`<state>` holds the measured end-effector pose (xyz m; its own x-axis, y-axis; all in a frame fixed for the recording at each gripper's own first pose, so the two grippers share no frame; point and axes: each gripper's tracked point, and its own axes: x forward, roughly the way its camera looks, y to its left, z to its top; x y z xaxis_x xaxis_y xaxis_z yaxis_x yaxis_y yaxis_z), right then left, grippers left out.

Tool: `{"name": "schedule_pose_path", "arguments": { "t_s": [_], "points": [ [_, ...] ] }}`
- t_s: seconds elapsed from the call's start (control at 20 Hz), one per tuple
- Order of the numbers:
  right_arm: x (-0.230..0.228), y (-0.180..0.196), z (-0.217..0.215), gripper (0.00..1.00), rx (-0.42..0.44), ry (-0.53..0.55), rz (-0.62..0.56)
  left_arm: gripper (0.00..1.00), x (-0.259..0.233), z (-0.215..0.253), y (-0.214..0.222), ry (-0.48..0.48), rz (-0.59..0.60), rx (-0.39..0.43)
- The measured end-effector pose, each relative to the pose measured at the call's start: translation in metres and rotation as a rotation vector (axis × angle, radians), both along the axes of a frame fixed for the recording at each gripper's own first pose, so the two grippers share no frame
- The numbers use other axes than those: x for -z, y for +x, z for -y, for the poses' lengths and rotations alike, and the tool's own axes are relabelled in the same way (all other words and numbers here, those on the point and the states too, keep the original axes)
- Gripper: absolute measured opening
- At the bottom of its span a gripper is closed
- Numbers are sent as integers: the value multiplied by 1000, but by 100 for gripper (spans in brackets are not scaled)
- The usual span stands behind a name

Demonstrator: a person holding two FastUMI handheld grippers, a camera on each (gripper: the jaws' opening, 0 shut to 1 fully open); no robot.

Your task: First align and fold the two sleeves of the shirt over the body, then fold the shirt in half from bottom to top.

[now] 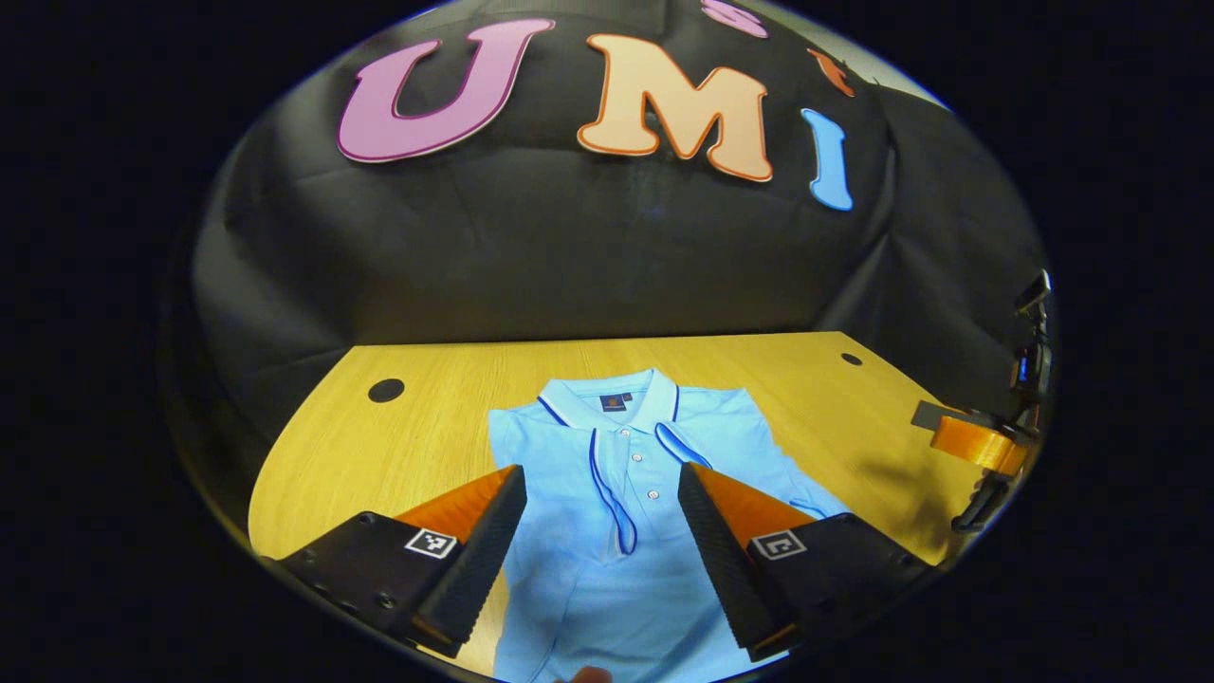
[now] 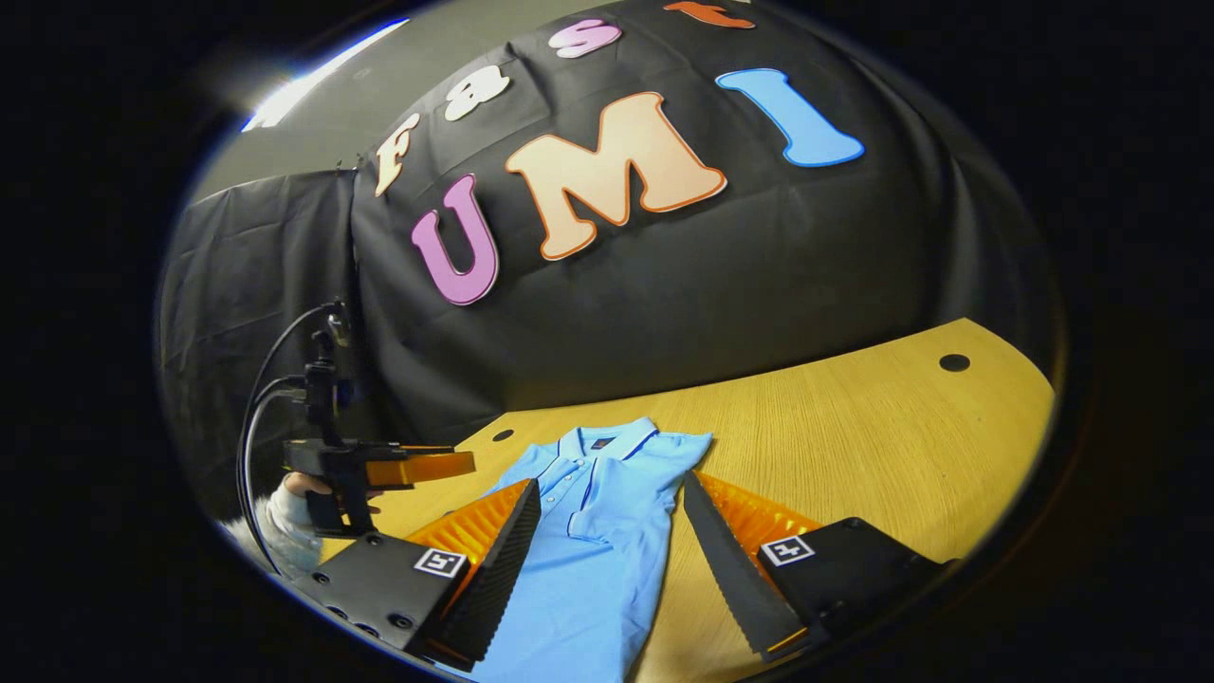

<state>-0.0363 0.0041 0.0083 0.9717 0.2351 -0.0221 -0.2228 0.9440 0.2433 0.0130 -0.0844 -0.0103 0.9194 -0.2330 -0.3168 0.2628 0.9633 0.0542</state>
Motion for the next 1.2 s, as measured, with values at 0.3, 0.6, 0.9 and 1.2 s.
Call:
{"name": "schedule_pose_path", "arguments": {
  "t_s": [0.3,0.6,0.9,1.2],
  "points": [
    [32,-67,-41,97,-92,-107,-71,96,7,-24,-98,36,33,40],
    [89,-159,-59,97,-100,-198,-177,96,59,-71,-202,43,-55,5],
    [141,-212,-73,97,-76,-292,-243,96,97,-92,-265,33,-84,-33],
    [166,-233,-76,97,-47,-404,-265,96,129,-97,-295,51,-125,-50]
  ]
}}
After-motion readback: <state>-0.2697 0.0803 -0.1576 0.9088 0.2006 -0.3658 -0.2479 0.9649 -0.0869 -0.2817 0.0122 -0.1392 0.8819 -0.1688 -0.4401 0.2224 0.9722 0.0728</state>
